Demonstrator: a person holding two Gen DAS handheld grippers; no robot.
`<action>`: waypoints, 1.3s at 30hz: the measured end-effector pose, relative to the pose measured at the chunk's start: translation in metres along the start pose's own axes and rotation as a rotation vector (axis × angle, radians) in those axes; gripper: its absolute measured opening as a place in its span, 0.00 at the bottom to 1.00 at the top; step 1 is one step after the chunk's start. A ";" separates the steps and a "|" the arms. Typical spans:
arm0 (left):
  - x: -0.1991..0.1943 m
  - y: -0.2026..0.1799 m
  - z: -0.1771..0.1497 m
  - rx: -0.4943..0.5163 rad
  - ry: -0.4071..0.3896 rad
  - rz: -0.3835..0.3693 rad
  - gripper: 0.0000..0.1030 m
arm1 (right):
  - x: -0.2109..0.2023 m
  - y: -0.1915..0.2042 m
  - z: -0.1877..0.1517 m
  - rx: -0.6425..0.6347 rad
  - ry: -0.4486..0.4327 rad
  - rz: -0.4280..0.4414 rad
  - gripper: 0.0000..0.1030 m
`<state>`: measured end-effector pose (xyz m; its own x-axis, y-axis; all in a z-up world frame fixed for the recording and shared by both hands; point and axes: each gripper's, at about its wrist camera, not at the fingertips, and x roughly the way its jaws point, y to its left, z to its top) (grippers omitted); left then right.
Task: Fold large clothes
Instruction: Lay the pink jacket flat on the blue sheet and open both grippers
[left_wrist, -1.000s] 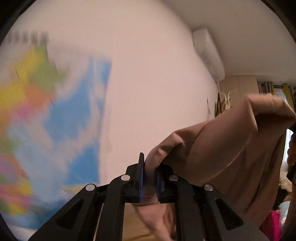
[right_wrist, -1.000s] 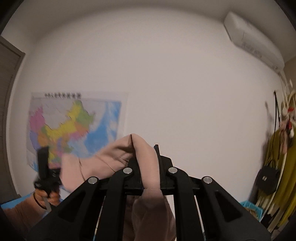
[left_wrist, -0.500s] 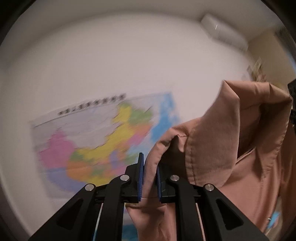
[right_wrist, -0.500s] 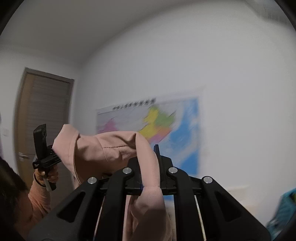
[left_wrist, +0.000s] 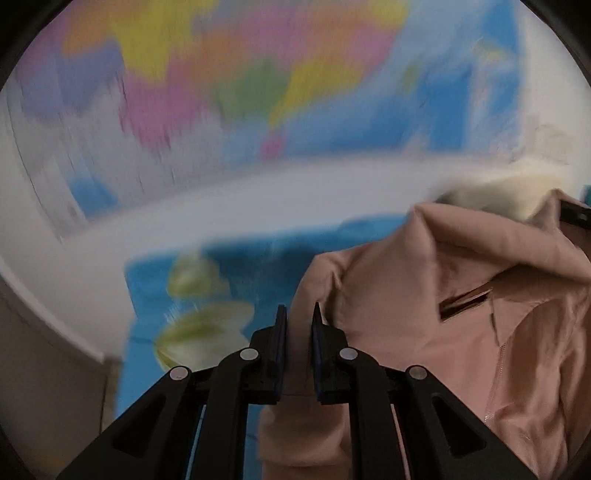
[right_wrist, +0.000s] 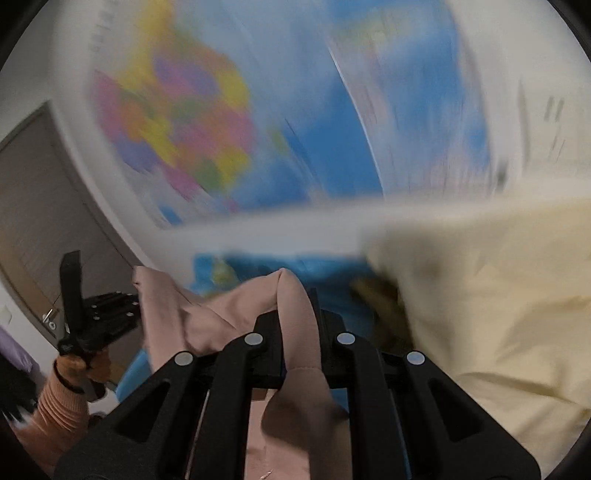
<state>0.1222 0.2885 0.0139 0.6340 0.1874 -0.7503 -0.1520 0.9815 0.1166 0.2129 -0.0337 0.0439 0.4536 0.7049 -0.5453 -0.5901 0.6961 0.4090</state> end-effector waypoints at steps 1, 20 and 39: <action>0.018 0.004 0.001 -0.013 0.026 -0.019 0.10 | 0.015 -0.011 0.001 0.025 0.021 -0.007 0.09; 0.122 0.024 0.018 -0.102 0.155 -0.168 0.48 | 0.034 -0.047 0.026 0.045 -0.034 -0.229 0.61; 0.004 -0.014 -0.138 0.391 0.152 -0.205 0.28 | -0.060 0.010 -0.173 -0.205 0.297 -0.323 0.02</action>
<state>0.0222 0.2704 -0.0809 0.4982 0.0081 -0.8670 0.2806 0.9446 0.1701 0.0642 -0.0927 -0.0463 0.4425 0.3667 -0.8184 -0.5832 0.8109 0.0480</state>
